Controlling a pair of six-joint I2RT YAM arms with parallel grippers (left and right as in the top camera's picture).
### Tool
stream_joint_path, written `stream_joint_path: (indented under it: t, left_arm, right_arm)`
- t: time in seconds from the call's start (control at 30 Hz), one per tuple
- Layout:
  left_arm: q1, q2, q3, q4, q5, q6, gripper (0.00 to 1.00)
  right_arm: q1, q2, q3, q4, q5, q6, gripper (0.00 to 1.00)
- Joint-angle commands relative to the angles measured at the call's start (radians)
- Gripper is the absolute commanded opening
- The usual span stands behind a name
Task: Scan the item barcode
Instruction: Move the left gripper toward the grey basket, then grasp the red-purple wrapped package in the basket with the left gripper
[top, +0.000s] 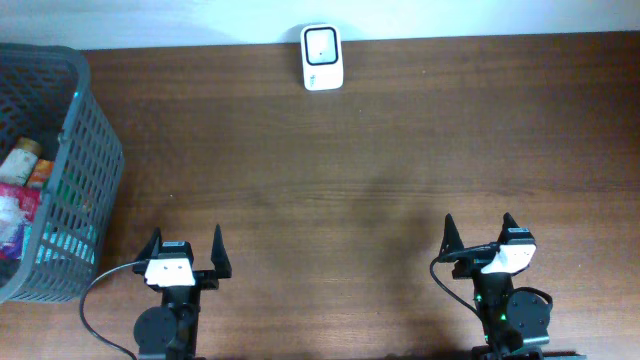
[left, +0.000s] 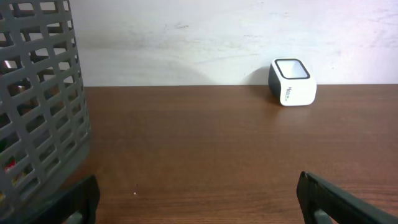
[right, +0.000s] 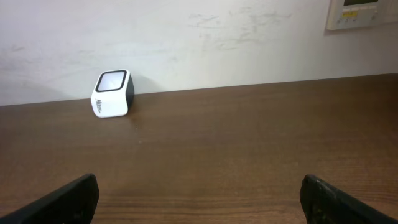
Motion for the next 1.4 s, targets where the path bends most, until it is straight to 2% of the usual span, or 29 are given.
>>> stream_joint_path:
  t: [0.0,0.93,0.97,1.0,1.07,1.1,1.17,1.2,1.23,1.27,1.3,1.37]
  left_arm:
    - [-0.003,-0.009,-0.008,0.002,0.0,-0.003,0.99]
    - [-0.003,-0.009,-0.008,0.005,-0.015,-0.003,0.99]
    - [-0.003,-0.009,-0.007,0.006,0.018,-0.003,0.99]
    - [-0.003,-0.009,-0.007,0.042,0.084,-0.003,0.99]
    - [-0.003,-0.009,-0.007,0.233,0.222,-0.003,0.99]
    - [-0.003,-0.009,-0.007,0.407,0.27,-0.003,0.99]
    - [-0.003,-0.001,0.026,0.652,0.256,-0.003,0.99]
    - [-0.003,0.026,0.103,0.623,0.251,-0.002,0.99]
    - [-0.002,0.09,0.225,0.525,0.212,0.002,0.99]
    - [-0.003,0.218,0.424,0.333,0.145,0.03,0.99]
    - [-0.003,0.347,0.609,0.144,0.155,0.111,0.99]
    - [-0.003,0.63,1.009,-0.269,0.394,0.149,0.99]
  right_arm:
    - [0.005,-0.007,-0.009,-0.003,0.012,0.004,0.99]
    - [0.005,-0.007,-0.009,-0.003,0.012,0.004,0.99]
    - [0.005,-0.007,-0.009,-0.003,0.012,0.004,0.99]
    - [0.005,-0.007,-0.009,-0.003,0.012,0.003,0.99]
    - [0.005,-0.007,-0.009,-0.003,0.012,0.004,0.99]
    - [0.005,-0.007,-0.009,-0.003,0.012,0.004,0.99]
    - [0.005,-0.007,-0.009,-0.003,0.012,0.003,0.99]
    - [0.005,-0.007,-0.009,-0.003,0.012,0.003,0.98]
    - [0.005,-0.007,-0.009,-0.003,0.012,0.003,0.99]
    - [0.005,-0.007,-0.009,-0.003,0.012,0.004,0.99]
    - [0.005,-0.007,-0.009,-0.003,0.012,0.004,0.99]
    - [0.005,-0.007,-0.009,-0.003,0.012,0.004,0.99]
